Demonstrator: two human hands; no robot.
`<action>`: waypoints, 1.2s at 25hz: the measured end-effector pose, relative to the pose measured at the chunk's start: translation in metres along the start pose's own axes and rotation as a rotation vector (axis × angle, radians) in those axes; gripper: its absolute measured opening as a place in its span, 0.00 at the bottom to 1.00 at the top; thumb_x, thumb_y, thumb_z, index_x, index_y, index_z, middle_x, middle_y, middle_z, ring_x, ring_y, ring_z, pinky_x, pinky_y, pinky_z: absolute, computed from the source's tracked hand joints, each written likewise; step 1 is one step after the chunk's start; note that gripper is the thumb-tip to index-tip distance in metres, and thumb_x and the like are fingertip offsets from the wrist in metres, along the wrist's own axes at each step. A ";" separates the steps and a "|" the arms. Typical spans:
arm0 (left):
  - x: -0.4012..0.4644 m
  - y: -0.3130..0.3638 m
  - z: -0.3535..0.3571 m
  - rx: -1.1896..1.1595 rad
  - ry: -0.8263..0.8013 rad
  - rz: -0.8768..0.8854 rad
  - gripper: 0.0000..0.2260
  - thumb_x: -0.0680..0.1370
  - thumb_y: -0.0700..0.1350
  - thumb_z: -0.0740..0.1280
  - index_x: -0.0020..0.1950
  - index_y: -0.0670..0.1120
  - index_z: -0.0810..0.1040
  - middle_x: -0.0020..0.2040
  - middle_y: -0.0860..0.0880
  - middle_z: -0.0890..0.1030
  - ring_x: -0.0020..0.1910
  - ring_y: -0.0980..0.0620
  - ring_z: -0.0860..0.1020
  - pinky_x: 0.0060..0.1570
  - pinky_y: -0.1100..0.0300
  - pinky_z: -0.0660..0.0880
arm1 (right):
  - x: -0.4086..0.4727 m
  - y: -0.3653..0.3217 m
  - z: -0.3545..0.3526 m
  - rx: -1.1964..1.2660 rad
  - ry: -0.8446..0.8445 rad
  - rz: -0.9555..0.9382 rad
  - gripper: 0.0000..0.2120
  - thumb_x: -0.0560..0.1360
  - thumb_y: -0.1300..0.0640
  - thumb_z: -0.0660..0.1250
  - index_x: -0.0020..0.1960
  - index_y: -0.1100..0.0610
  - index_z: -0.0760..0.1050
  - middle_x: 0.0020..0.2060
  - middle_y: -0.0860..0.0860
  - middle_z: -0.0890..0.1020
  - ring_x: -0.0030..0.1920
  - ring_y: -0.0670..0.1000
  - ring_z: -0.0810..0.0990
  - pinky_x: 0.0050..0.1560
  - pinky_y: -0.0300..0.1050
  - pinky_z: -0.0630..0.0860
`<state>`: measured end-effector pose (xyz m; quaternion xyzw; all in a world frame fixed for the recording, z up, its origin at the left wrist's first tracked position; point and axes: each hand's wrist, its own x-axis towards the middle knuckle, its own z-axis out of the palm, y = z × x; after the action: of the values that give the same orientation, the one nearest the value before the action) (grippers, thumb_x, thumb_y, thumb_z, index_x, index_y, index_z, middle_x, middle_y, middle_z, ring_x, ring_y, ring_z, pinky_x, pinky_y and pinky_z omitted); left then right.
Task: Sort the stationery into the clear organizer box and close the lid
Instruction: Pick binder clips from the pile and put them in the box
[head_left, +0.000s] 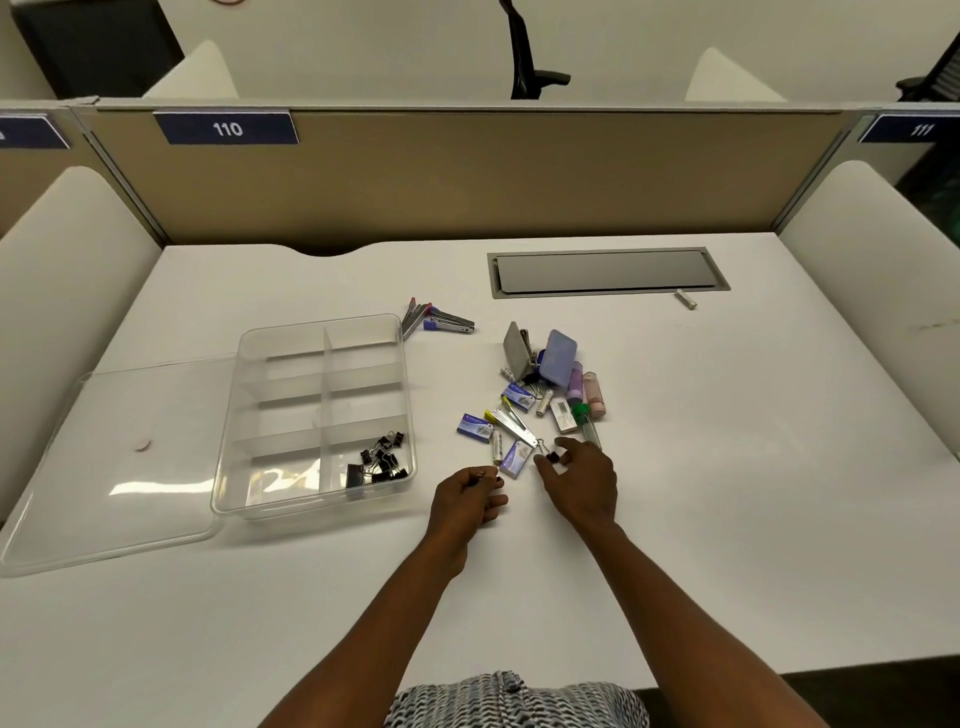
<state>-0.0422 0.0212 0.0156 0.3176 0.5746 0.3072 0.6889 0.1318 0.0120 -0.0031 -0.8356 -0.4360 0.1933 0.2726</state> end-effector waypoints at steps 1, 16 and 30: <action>-0.001 0.001 0.000 0.005 -0.001 0.001 0.07 0.79 0.46 0.69 0.54 0.46 0.82 0.49 0.47 0.86 0.47 0.48 0.85 0.44 0.56 0.80 | 0.001 -0.001 0.001 -0.071 -0.021 -0.007 0.17 0.73 0.45 0.72 0.60 0.50 0.81 0.51 0.51 0.82 0.51 0.53 0.82 0.50 0.45 0.76; -0.020 0.029 -0.002 -0.079 0.140 0.114 0.10 0.81 0.43 0.63 0.53 0.51 0.83 0.52 0.51 0.85 0.54 0.52 0.82 0.54 0.57 0.78 | -0.051 -0.072 0.000 1.134 -0.515 0.447 0.11 0.81 0.63 0.61 0.58 0.59 0.81 0.49 0.56 0.87 0.52 0.53 0.87 0.50 0.48 0.82; -0.043 0.080 -0.067 -0.325 0.271 0.158 0.18 0.81 0.59 0.58 0.53 0.49 0.81 0.54 0.48 0.84 0.56 0.50 0.80 0.56 0.56 0.75 | -0.056 -0.154 0.015 1.326 -0.923 0.483 0.23 0.79 0.45 0.65 0.68 0.59 0.74 0.64 0.60 0.80 0.64 0.59 0.80 0.70 0.55 0.72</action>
<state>-0.1193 0.0416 0.0951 0.2023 0.5781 0.4888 0.6213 -0.0032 0.0422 0.0860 -0.4099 -0.1090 0.7846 0.4523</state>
